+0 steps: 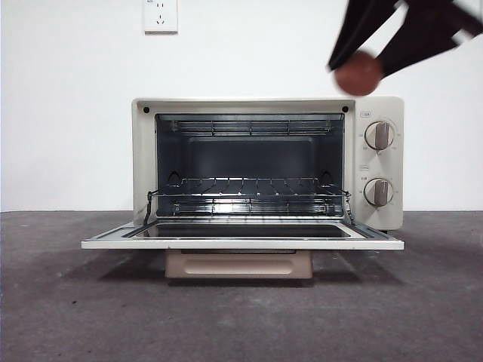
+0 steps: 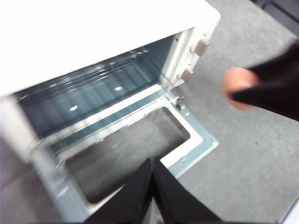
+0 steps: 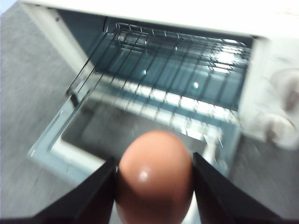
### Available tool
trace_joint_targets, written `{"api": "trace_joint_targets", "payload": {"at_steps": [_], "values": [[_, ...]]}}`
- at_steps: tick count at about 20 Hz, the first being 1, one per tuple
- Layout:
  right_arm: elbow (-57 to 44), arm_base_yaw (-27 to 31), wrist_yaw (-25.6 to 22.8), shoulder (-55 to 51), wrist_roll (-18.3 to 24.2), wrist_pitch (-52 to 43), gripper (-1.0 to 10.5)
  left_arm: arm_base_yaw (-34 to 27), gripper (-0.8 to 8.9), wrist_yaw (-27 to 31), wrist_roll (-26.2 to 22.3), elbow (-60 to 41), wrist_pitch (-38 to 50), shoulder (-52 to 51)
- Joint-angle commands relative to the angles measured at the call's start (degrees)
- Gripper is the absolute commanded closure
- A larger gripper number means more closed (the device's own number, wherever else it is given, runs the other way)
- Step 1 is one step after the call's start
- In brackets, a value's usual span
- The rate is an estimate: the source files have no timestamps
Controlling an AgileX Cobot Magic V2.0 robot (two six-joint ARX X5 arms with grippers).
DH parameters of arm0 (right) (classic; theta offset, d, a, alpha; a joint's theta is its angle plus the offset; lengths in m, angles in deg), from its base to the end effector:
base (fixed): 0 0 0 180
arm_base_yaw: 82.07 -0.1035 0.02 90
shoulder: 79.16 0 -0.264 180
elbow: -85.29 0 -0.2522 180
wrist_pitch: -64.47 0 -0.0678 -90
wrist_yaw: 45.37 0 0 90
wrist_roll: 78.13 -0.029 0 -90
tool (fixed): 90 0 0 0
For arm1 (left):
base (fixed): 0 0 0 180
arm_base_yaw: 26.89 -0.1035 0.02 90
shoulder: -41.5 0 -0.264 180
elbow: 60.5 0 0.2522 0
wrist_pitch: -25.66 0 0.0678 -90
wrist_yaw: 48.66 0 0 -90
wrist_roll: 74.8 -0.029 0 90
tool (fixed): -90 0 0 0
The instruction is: Eggoven
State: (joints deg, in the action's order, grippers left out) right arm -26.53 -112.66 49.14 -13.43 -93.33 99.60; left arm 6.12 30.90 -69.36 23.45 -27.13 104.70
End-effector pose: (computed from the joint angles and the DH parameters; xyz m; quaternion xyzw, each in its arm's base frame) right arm 0.2096 0.1266 0.3027 0.0581 0.3099 0.2506 0.9153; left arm 0.1803 -0.1234 0.3774 0.0116 0.2872 -0.3425 0.8945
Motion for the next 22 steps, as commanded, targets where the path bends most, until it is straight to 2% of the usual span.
{"api": "trace_joint_targets", "payload": {"at_steps": [1, 4, 7, 14, 17, 22], "values": [[0.5, -0.4, -0.1, 5.7, -0.7, -6.8, 9.4, -1.1, 8.07, -0.1, 0.0, -2.6, -1.1, -4.3], [0.5, -0.3, -1.0, 13.1, -0.7, -14.3, 9.4, -3.0, 8.07, -0.1, 0.2, -7.7, -3.6, -11.3], [0.5, -0.3, -1.8, 16.8, -0.7, -17.8, 9.4, -3.8, 8.07, -0.1, 0.2, -9.9, -5.7, -14.6], [0.5, -0.3, -5.0, 24.4, -0.6, -27.6, 9.4, -3.9, 8.07, 0.0, 1.7, -11.6, -8.8, -21.5], [0.5, -0.2, -7.6, 25.6, -0.2, -29.0, 9.4, -3.9, 8.07, 0.0, 1.7, -11.6, -10.1, -23.3], [0.5, 0.1, -9.1, 26.9, -0.2, -29.0, 9.4, -3.9, 8.07, 0.0, 1.7, -11.6, -10.7, -24.2]]}}
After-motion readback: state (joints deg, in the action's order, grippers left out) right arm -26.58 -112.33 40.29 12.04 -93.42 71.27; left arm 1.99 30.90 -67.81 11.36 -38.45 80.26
